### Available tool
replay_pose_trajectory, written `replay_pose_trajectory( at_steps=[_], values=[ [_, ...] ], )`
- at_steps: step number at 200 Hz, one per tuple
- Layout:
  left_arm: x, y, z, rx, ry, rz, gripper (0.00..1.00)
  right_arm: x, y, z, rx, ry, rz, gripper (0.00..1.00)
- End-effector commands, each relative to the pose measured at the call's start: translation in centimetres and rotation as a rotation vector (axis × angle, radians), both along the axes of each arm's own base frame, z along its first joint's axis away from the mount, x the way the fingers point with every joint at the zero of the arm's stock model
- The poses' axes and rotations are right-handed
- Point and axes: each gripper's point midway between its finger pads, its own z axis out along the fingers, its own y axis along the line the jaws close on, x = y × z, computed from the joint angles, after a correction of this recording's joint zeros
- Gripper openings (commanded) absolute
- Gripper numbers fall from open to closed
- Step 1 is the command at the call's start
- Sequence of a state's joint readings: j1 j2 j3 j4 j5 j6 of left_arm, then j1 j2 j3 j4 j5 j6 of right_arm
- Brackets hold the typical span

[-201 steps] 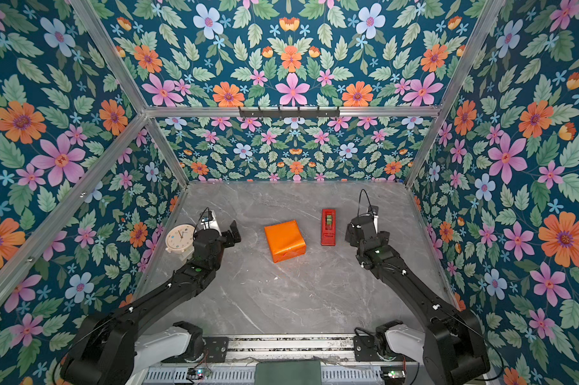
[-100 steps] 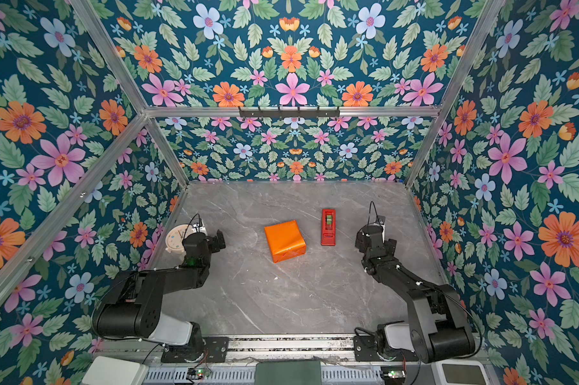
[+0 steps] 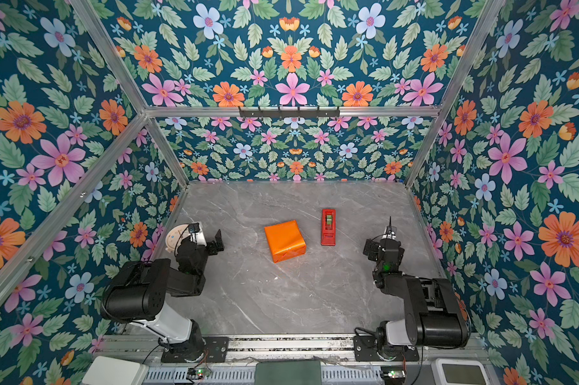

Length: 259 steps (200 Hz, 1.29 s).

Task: Wrap a gift box in wrapping paper
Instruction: Reset both arms

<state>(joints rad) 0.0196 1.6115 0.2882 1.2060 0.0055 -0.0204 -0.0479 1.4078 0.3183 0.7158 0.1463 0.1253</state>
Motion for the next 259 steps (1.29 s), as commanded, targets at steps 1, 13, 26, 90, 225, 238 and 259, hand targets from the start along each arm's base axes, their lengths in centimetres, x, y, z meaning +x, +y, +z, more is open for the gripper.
replay_pose_trajectory(
  at_steps=[1,13,26,90,225,238,259],
  values=[
    [0.3,-0.3,0.8,0.017,-0.033,-0.016,1.0,1.2,0.7,2.6,0.008,-0.119,0.043,0.99],
    [0.3,-0.3,0.8,0.017,-0.031,-0.018,1.0,1.2,0.9,2.3,0.004,-0.128,0.057,0.99],
    [0.2,-0.3,0.9,0.017,-0.037,-0.017,1.0,1.2,1.1,2.4,0.005,-0.137,0.07,0.99],
    [0.2,-0.3,0.9,0.019,-0.036,-0.015,1.0,1.3,1.3,2.3,-0.019,-0.125,0.065,0.99],
    [-1.4,-0.1,2.0,0.004,-0.122,0.001,1.0,1.3,1.3,2.3,-0.02,-0.125,0.064,0.99],
    [-1.5,1.8,1.5,-0.021,-0.098,0.112,1.0,1.3,1.3,2.3,-0.019,-0.125,0.066,0.99],
    [-0.8,-2.6,1.1,0.044,-0.064,-0.152,1.0,1.3,1.3,2.3,-0.02,-0.125,0.066,0.99]
  ],
)
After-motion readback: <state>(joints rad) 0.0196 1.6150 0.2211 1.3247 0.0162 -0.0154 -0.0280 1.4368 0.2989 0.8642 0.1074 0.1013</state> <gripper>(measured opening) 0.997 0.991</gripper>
